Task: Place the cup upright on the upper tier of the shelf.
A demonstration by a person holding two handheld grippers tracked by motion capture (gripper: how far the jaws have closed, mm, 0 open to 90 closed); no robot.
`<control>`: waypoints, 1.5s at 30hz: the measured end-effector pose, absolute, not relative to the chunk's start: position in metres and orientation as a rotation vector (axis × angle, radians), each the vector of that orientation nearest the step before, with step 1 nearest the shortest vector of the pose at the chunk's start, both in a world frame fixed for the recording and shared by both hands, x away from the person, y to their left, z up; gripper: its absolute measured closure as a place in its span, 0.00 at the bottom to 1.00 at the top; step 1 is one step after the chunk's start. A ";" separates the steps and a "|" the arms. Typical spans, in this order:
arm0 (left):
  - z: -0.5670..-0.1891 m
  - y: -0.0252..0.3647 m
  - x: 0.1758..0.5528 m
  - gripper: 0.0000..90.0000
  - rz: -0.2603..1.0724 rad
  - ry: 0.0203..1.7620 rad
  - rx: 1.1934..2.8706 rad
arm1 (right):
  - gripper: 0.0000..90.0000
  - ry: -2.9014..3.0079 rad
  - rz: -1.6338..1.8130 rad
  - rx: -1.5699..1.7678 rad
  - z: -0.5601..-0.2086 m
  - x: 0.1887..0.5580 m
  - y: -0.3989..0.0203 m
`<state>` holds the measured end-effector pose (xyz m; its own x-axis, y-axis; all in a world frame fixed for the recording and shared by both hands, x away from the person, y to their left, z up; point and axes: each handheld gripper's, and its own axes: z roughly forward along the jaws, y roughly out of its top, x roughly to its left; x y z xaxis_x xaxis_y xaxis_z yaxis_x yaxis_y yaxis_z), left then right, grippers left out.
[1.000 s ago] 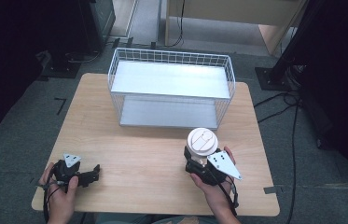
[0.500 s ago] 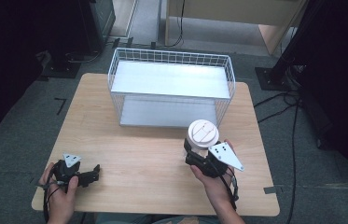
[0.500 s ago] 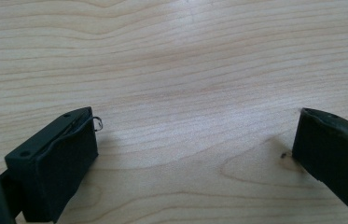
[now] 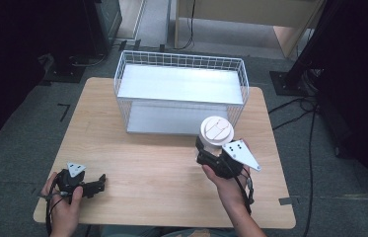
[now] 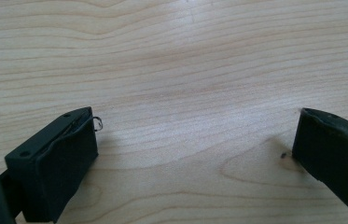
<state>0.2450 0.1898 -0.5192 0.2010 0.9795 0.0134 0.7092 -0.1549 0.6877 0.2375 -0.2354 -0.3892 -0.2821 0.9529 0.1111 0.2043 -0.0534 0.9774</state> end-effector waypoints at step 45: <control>-0.519 0.190 0.245 0.00 0.638 1.567 1.932 | 0.18 1.429 1.405 1.180 -0.315 0.275 -0.223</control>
<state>0.2450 0.1898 -0.5191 0.2014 0.9794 0.0133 0.7098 -0.1552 0.6871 0.2750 -0.2233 -0.3151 -0.2509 0.9655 0.0689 0.0854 -0.0488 0.9951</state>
